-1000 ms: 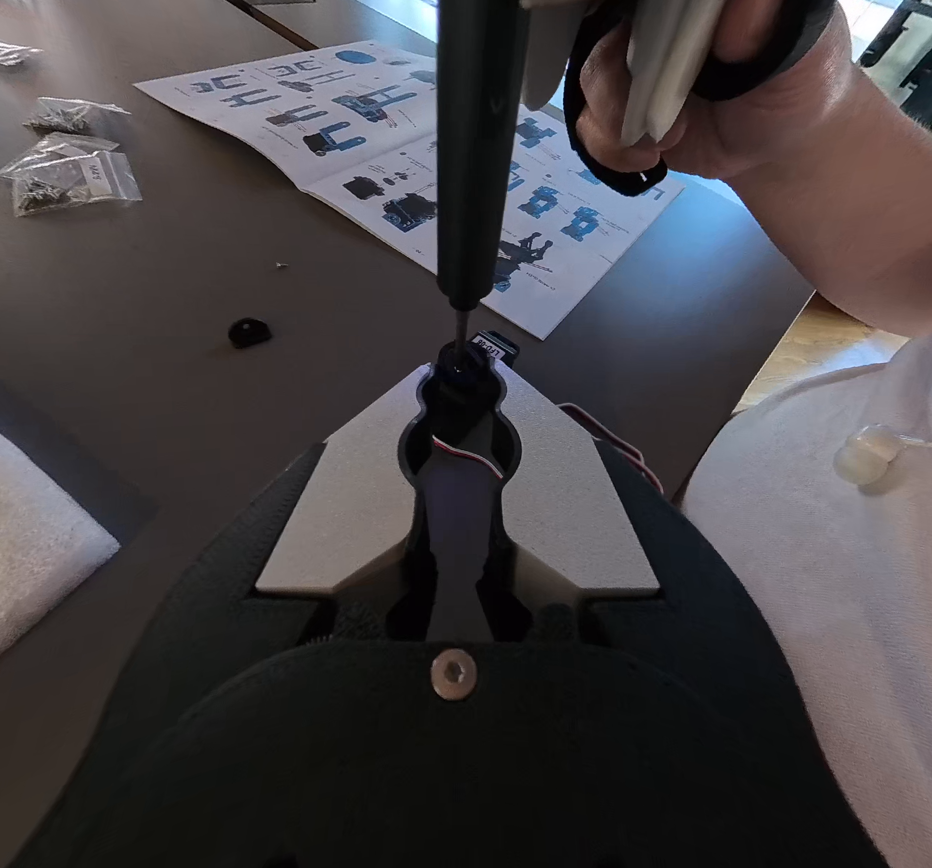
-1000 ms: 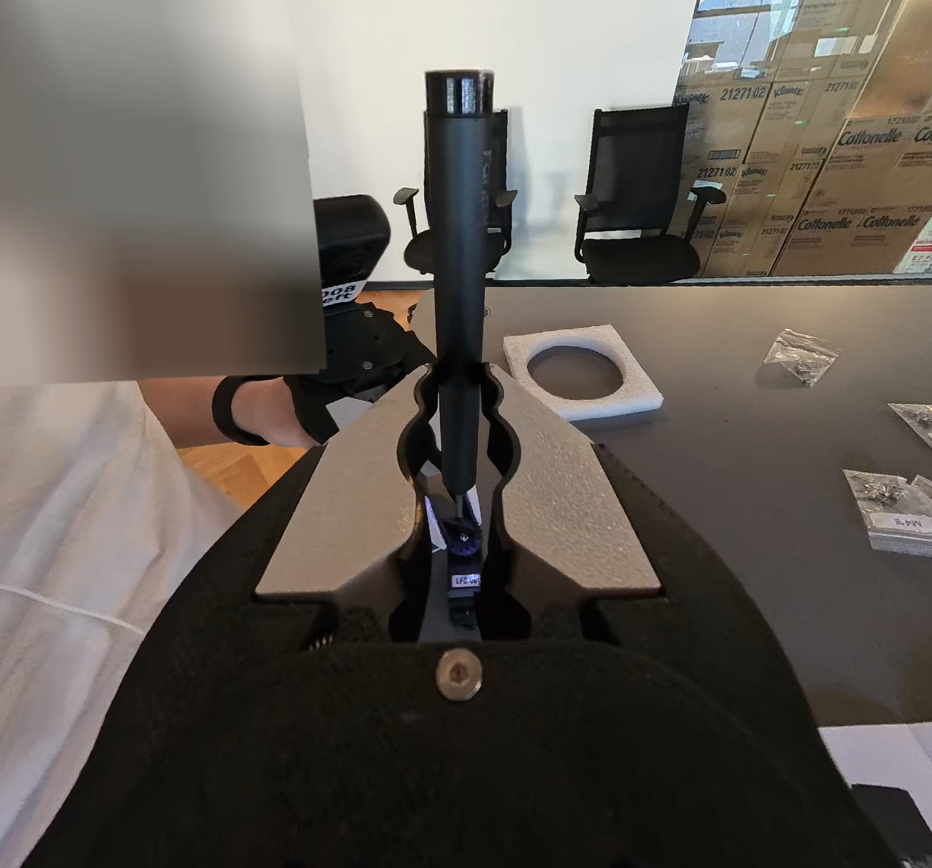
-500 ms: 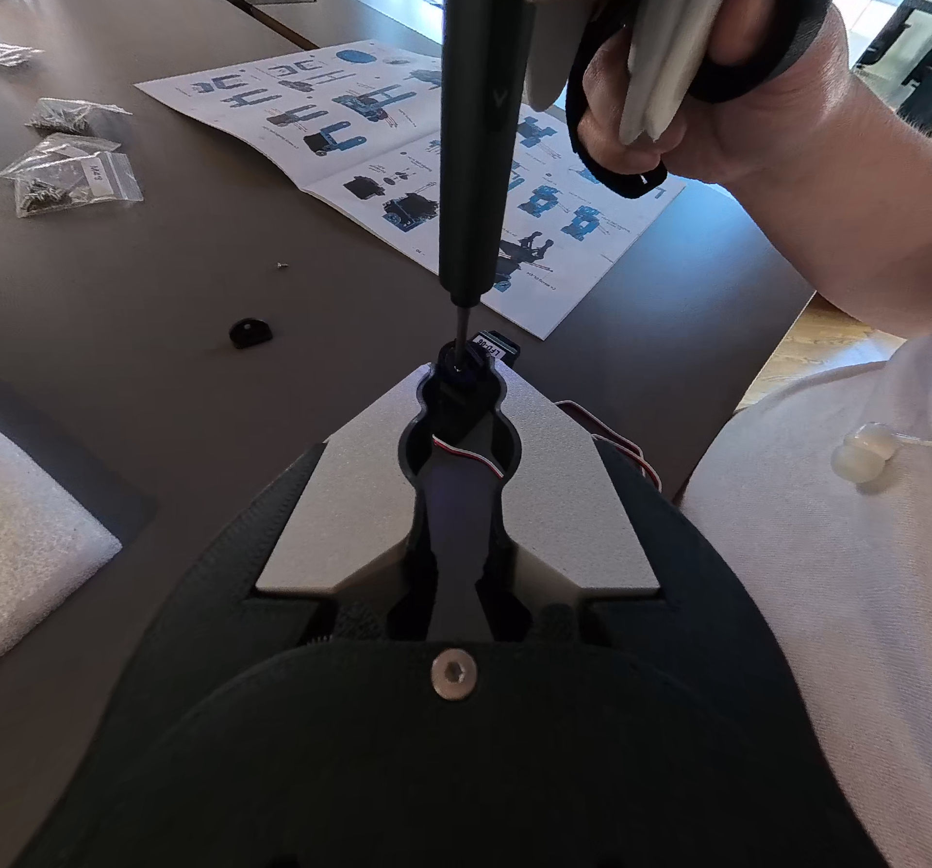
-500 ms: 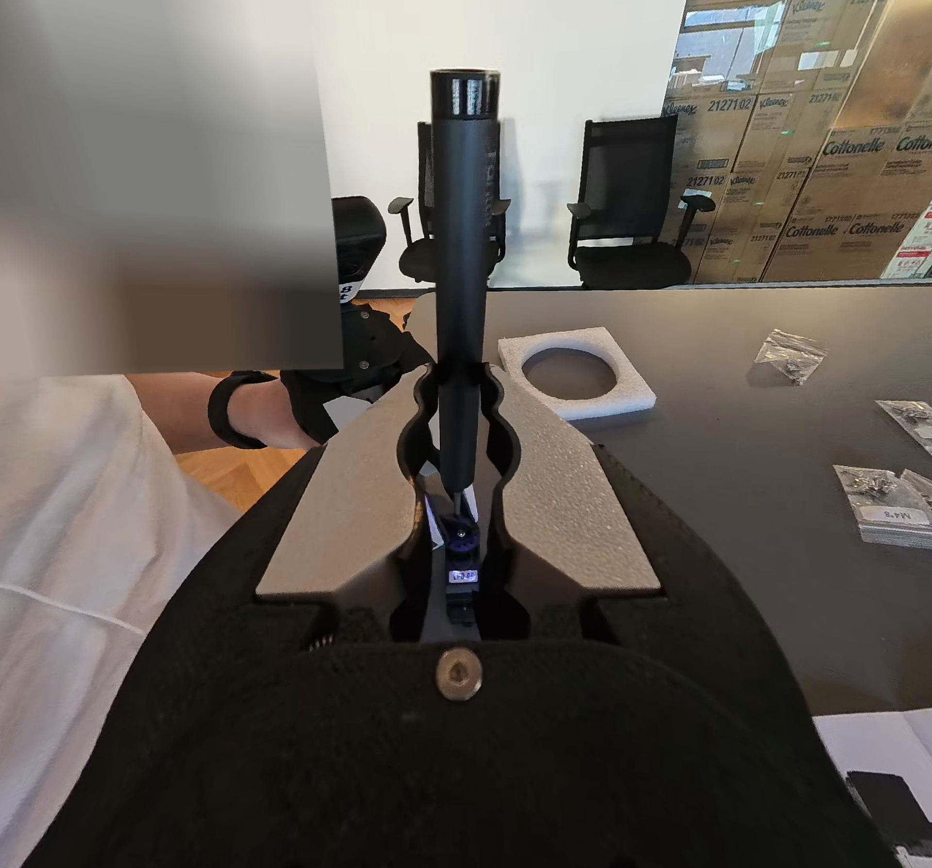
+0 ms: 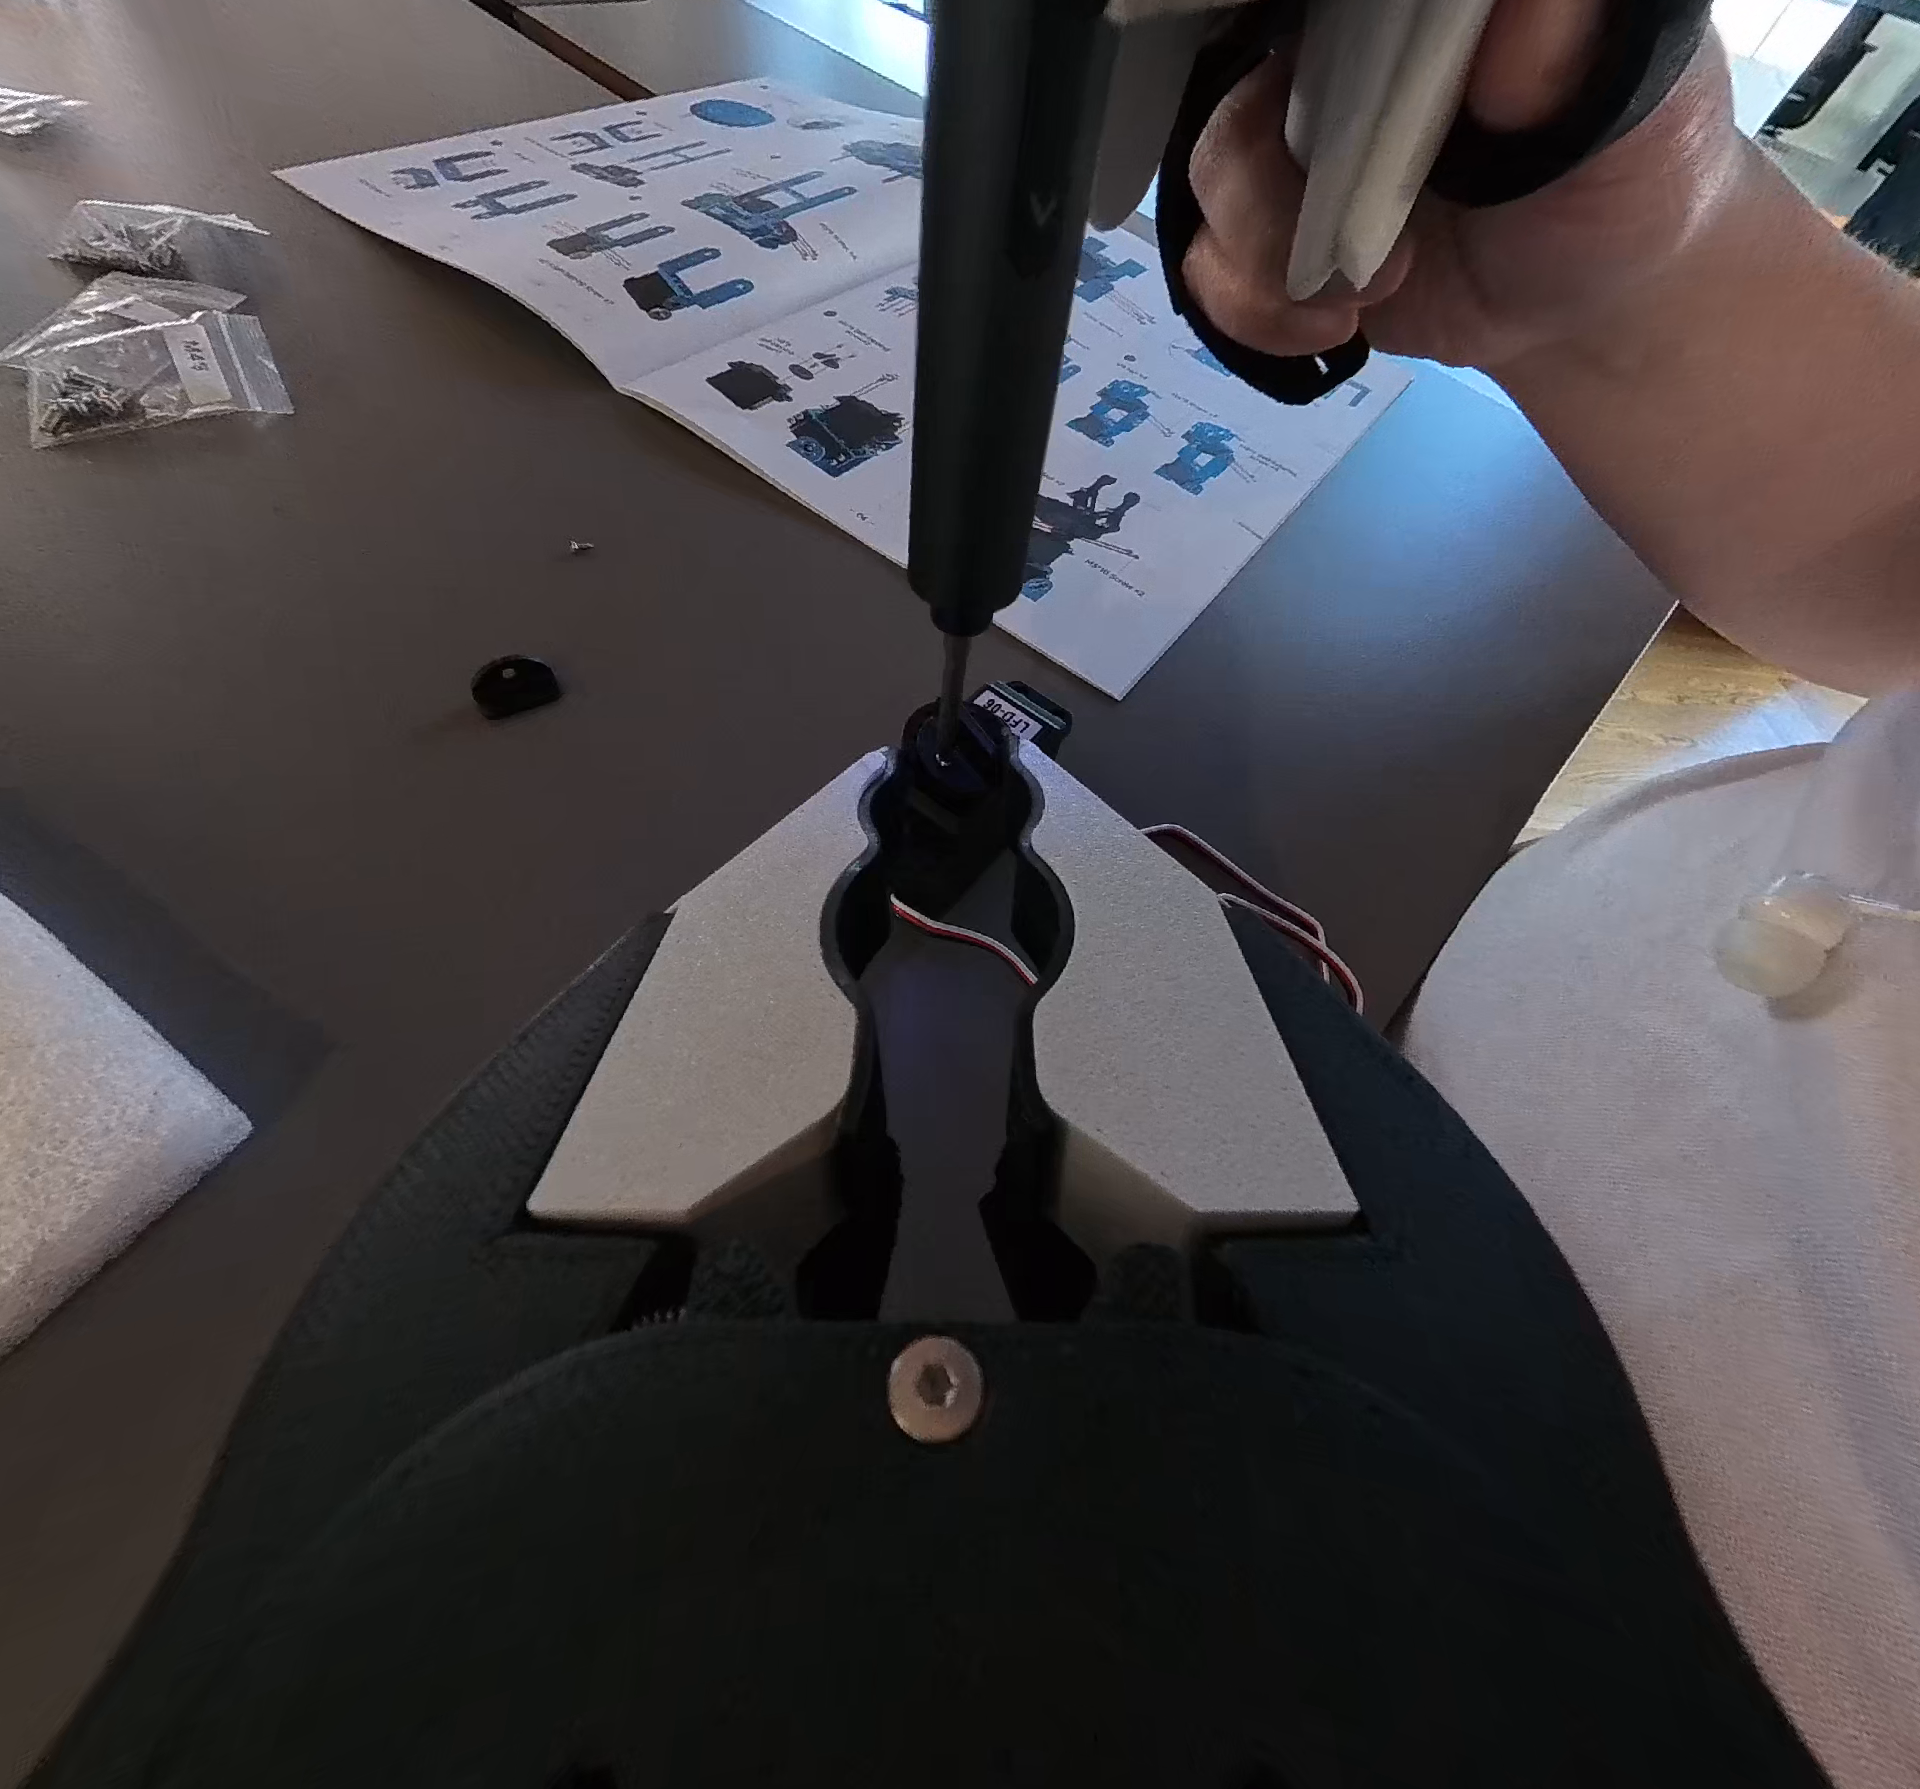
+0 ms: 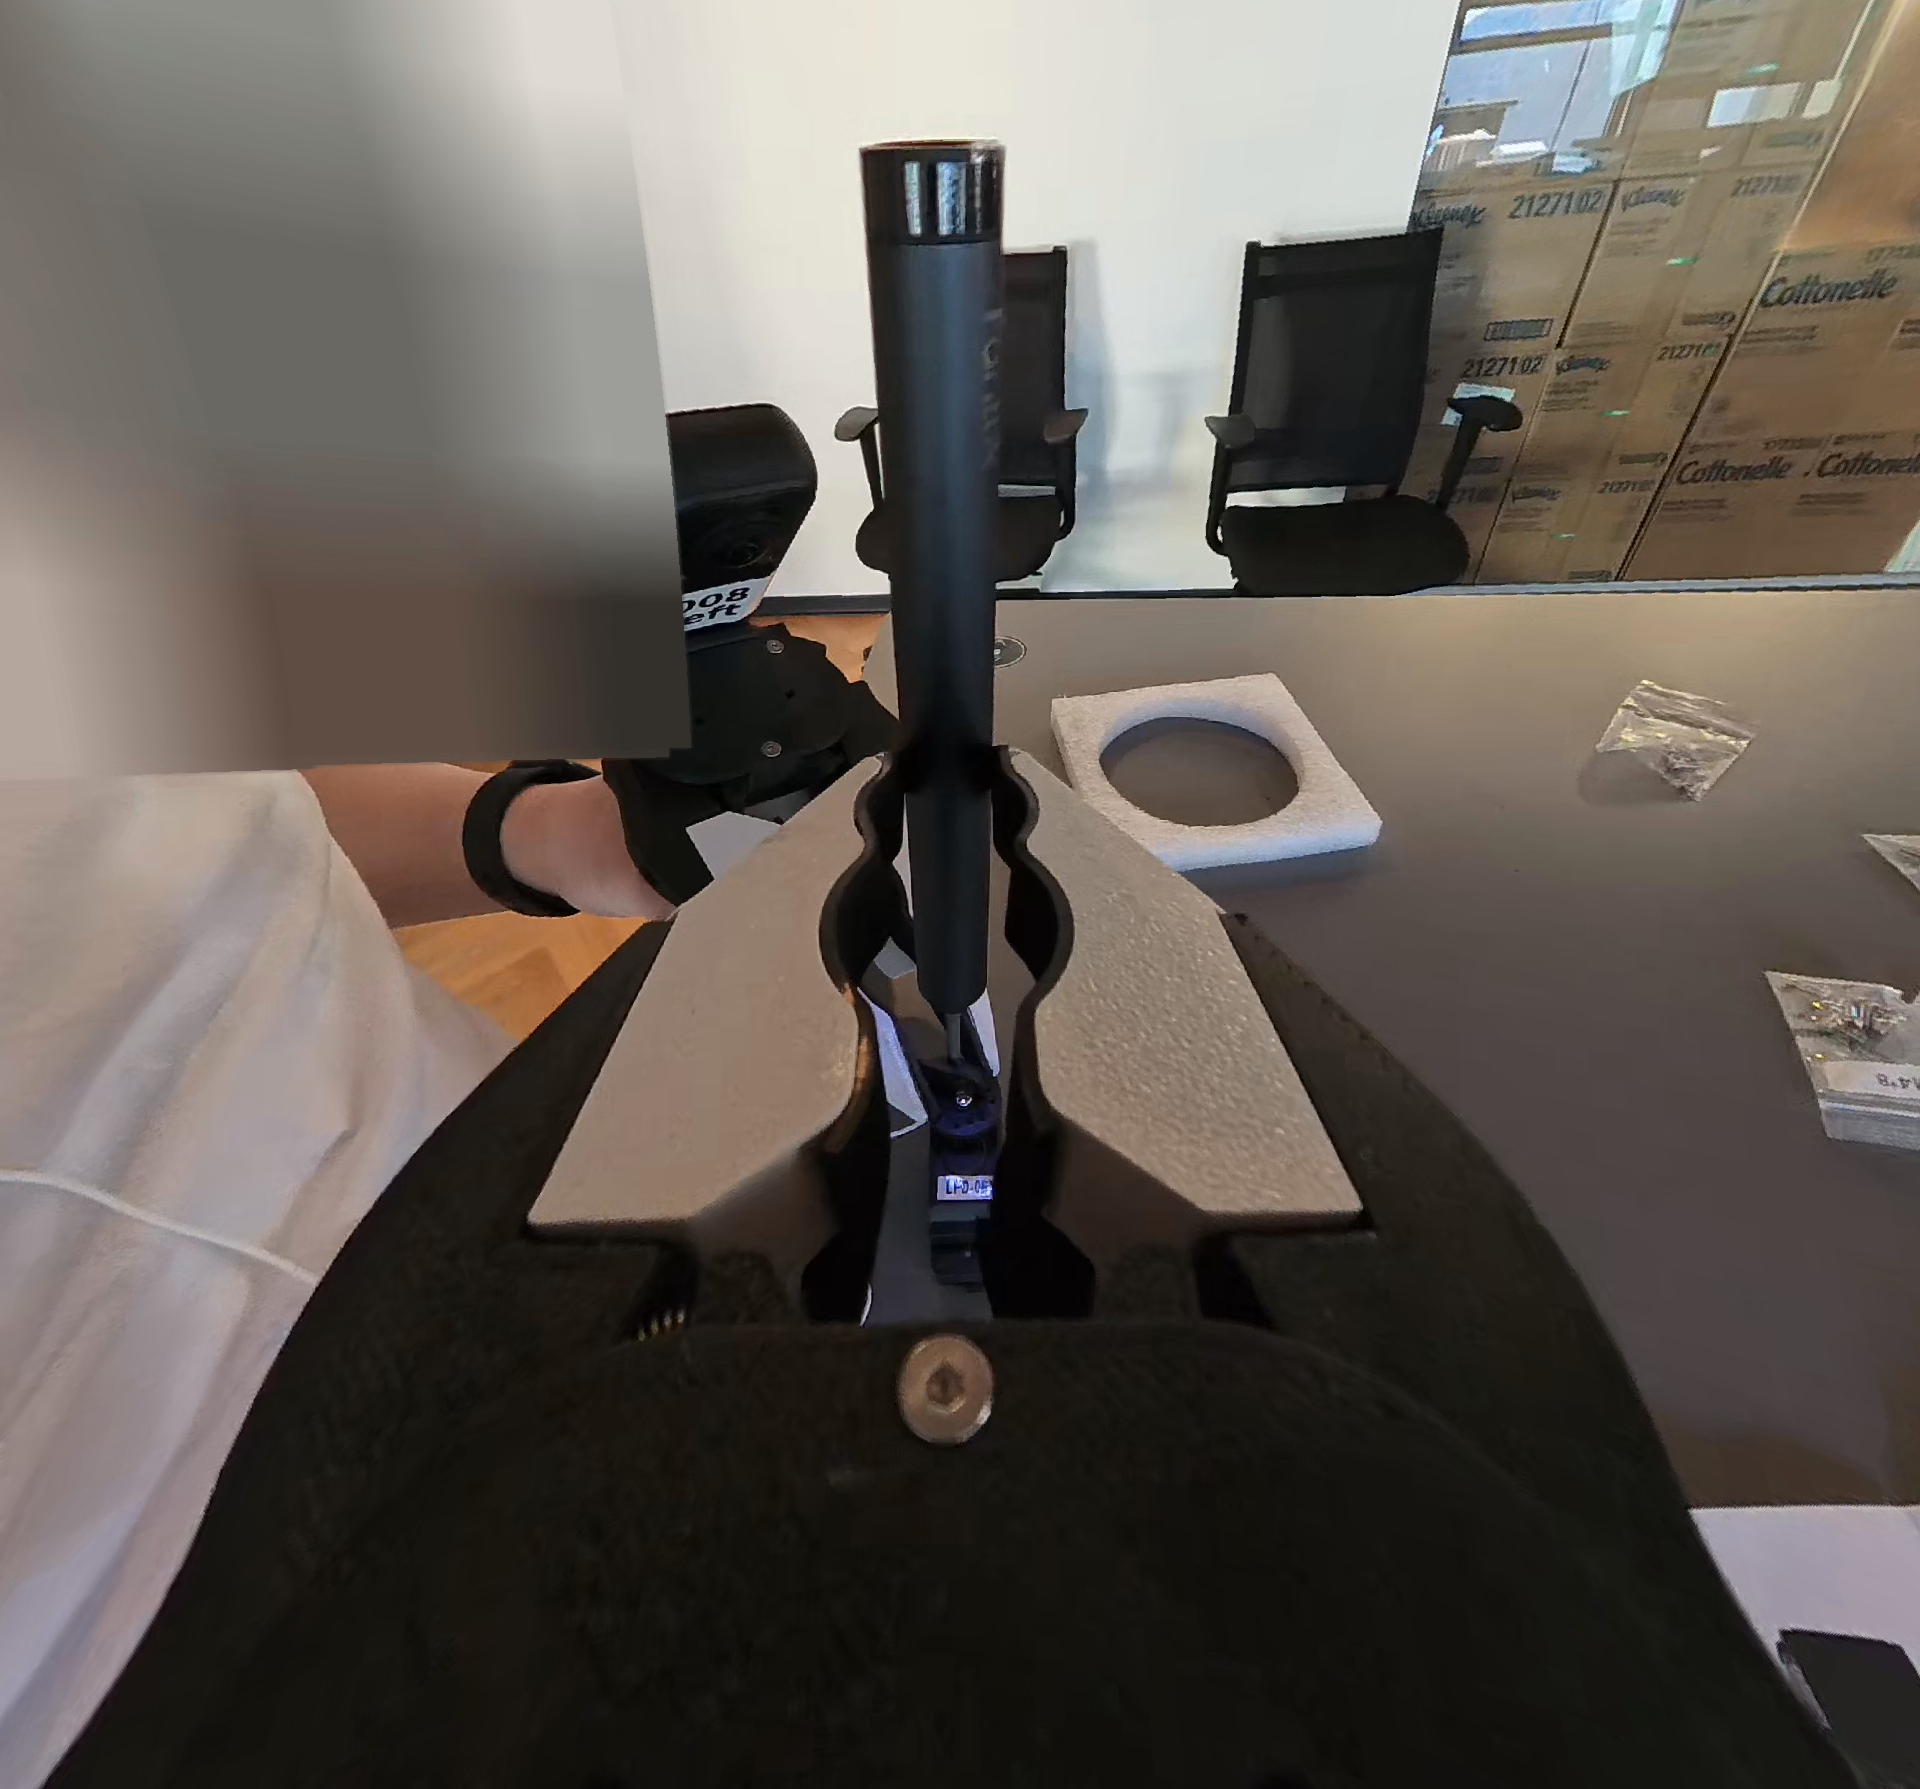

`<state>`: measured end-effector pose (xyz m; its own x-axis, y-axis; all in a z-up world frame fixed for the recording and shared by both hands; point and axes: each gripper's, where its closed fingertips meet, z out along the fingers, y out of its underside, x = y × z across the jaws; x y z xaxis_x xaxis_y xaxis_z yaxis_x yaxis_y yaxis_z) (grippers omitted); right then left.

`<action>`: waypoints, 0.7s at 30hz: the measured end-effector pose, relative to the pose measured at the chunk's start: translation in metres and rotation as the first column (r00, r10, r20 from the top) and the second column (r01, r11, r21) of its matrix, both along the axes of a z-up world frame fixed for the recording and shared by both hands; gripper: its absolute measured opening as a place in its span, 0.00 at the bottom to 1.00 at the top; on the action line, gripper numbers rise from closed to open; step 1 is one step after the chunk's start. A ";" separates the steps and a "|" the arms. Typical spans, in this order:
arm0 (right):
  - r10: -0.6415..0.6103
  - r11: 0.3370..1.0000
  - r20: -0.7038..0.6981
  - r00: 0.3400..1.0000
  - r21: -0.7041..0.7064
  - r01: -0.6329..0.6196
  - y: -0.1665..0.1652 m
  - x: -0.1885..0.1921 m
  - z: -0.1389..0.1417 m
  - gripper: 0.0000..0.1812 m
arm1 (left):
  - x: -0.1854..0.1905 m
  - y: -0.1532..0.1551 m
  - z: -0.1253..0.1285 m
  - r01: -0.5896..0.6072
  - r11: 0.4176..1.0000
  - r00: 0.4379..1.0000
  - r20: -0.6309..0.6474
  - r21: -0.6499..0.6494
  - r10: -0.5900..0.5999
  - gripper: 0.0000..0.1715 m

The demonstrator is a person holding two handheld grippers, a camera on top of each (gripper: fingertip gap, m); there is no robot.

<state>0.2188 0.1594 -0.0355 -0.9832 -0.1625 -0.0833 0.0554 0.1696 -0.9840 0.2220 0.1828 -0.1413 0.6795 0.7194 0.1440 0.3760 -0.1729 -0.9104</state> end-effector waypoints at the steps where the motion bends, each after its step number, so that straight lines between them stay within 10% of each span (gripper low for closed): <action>1: 0.003 1.000 -0.006 1.000 -0.001 -0.003 -0.001 0.000 -0.001 0.08 | 0.000 0.000 0.000 0.000 1.000 1.000 0.000 -0.001 0.000 0.10; 21: 0.010 1.000 -0.002 1.000 0.000 -0.010 -0.003 0.004 -0.005 0.09 | 0.006 0.005 0.037 0.171 0.976 0.985 -0.036 0.134 -0.168 0.24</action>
<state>0.2230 0.1565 -0.0405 -0.9817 -0.1720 -0.0813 0.0517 0.1699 -0.9841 0.2282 0.1877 -0.1044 0.7942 0.5685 0.2146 0.3294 -0.1061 -0.9382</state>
